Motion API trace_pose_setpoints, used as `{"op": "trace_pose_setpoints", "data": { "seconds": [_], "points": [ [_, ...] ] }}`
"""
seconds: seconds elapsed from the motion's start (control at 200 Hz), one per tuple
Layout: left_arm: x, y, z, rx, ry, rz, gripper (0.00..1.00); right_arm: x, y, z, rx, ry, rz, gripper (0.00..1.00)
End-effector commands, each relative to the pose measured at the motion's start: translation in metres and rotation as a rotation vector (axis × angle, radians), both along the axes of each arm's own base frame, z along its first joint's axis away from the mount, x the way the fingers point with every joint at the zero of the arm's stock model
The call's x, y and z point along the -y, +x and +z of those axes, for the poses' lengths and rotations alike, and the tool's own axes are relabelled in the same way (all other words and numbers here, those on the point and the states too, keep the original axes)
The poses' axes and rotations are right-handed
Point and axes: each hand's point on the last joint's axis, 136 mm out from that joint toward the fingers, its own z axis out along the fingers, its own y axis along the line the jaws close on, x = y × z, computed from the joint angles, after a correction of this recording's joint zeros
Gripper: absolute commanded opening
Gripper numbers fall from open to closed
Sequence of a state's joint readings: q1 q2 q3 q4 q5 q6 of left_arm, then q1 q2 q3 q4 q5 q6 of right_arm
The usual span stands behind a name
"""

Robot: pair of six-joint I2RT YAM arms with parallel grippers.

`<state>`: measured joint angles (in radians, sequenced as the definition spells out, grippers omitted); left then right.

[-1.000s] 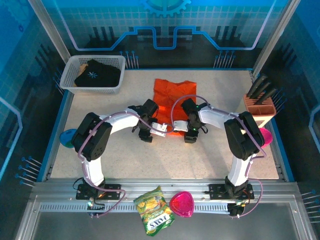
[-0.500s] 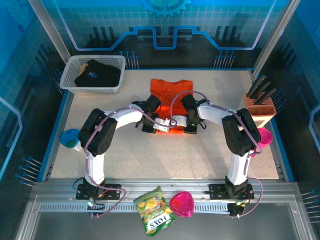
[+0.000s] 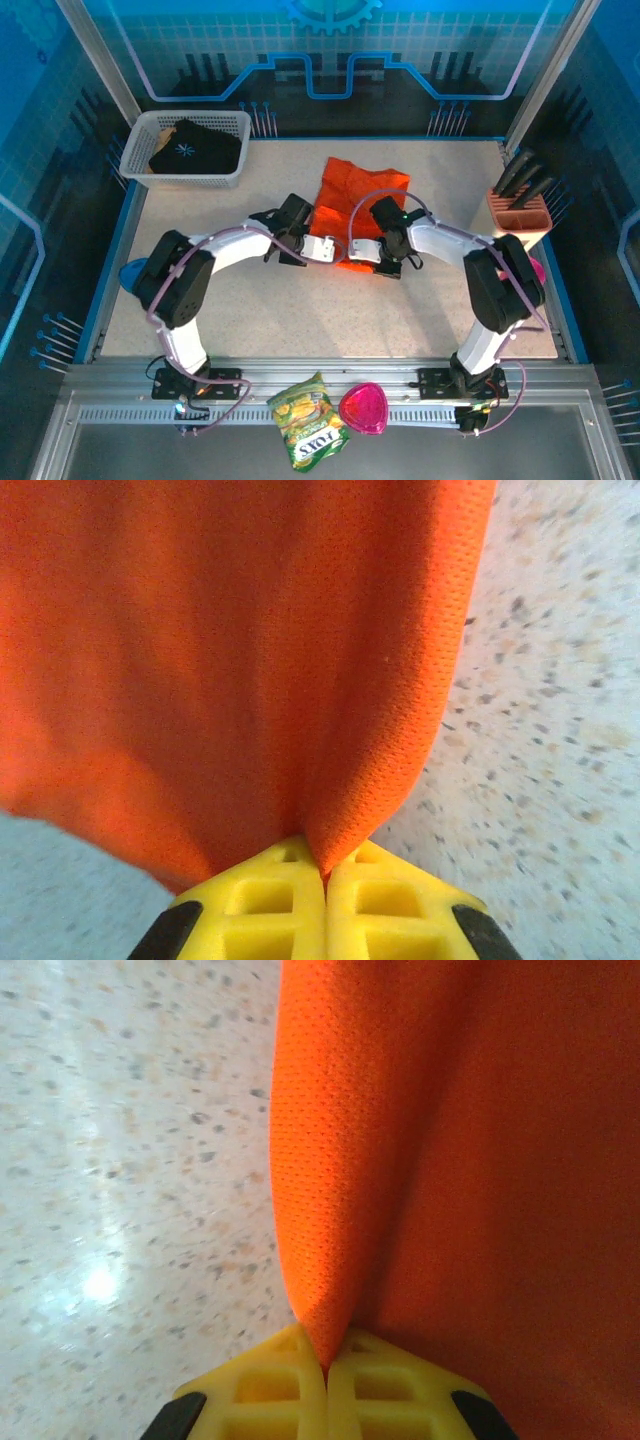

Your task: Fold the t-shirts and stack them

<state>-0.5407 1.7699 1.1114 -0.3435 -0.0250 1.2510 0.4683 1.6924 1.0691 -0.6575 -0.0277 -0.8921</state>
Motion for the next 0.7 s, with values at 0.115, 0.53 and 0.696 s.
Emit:
{"op": "trace_pose_setpoints", "data": {
  "seconds": [0.115,0.53,0.696],
  "points": [
    [-0.006,-0.036,0.030,0.036,-0.024,0.036,0.00,-0.002,-0.038,0.038,0.040,0.025,0.056,0.00],
    [-0.002,-0.103,0.076,0.113,-0.054,-0.003,0.00,0.008,-0.117,0.092,0.091,0.045,0.106,0.00],
    [0.001,-0.120,0.102,0.147,-0.080,-0.035,0.00,0.019,-0.135,0.104,0.127,0.056,0.082,0.00]
  ]
}}
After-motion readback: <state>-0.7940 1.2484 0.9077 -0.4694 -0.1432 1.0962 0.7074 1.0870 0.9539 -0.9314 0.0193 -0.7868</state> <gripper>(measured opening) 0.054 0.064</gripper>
